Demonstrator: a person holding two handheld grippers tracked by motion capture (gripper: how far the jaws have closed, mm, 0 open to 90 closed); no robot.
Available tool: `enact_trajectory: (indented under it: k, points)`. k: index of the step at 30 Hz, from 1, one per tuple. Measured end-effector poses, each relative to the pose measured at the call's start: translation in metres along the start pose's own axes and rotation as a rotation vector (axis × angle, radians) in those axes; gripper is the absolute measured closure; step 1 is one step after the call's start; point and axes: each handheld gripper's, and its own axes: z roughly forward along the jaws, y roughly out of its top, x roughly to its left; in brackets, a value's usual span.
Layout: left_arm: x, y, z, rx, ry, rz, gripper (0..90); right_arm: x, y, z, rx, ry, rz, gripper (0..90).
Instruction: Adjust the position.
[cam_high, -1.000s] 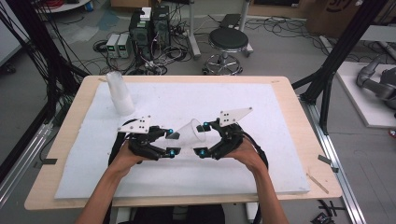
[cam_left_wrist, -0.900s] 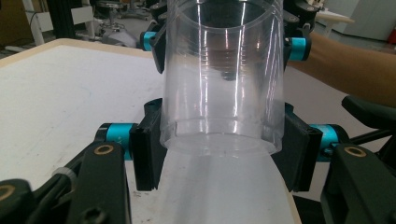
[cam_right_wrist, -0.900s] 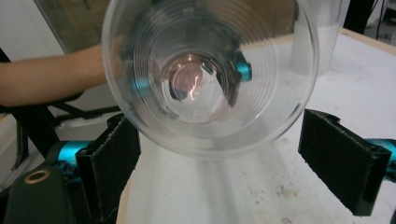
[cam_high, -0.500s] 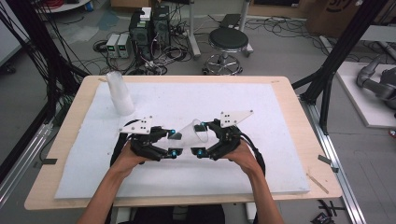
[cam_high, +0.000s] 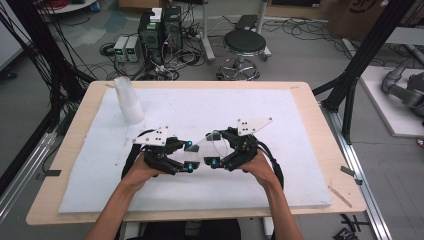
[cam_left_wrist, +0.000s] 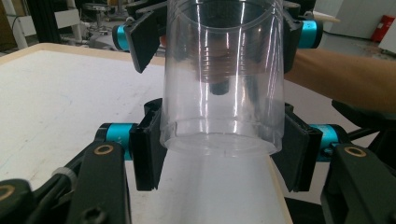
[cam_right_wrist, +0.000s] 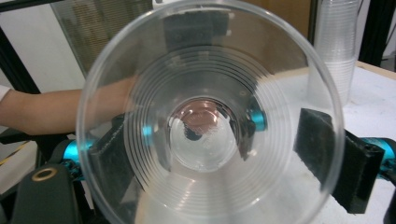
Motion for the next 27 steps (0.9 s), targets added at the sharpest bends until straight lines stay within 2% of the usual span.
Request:
enact_trajectory:
  k: [5, 10, 19, 21, 22, 23, 24, 27]
  points:
    - [-0.0003, -0.0003, 0.0011, 0.004, -0.007, -0.004, 42.0, 0.001, 0.0004, 0.0002, -0.001, 0.016, -0.003, 17.7]
    - [0.0003, -0.0004, 0.0001, 0.005, -0.004, -0.008, 42.0, 0.0021, 0.0015, -0.0003, -0.015, 0.039, -0.021, 27.9]
    - [-0.0005, -0.0001, 0.0001, 0.012, -0.004, -0.007, 40.9, 0.0029, 0.0018, -0.0002, -0.022, 0.042, -0.031, 31.5]
    - [-0.0009, 0.0, 0.0009, 0.013, -0.011, -0.016, 28.4, 0.0029, 0.0019, -0.0003, -0.024, 0.042, -0.029, 31.9]
    - [-0.0009, -0.0001, 0.002, 0.015, -0.004, -0.033, 15.2, 0.0028, 0.002, -0.0004, -0.026, 0.038, -0.031, 32.4]
    - [-0.0019, 0.0002, 0.003, 0.033, 0.031, -0.047, 15.2, 0.0028, 0.002, -0.0004, -0.026, 0.038, -0.031, 32.4]
    - [-0.001, -0.0004, 0.0028, 0.049, 0.058, -0.053, 4.5, 0.0019, 0.002, -0.001, -0.03, 0.031, -0.03, 32.4]
    - [0.0002, -0.0003, 0.0018, 0.041, 0.072, -0.07, 4.5, 0.0017, 0.002, -0.0013, -0.03, 0.03, -0.025, 32.4]
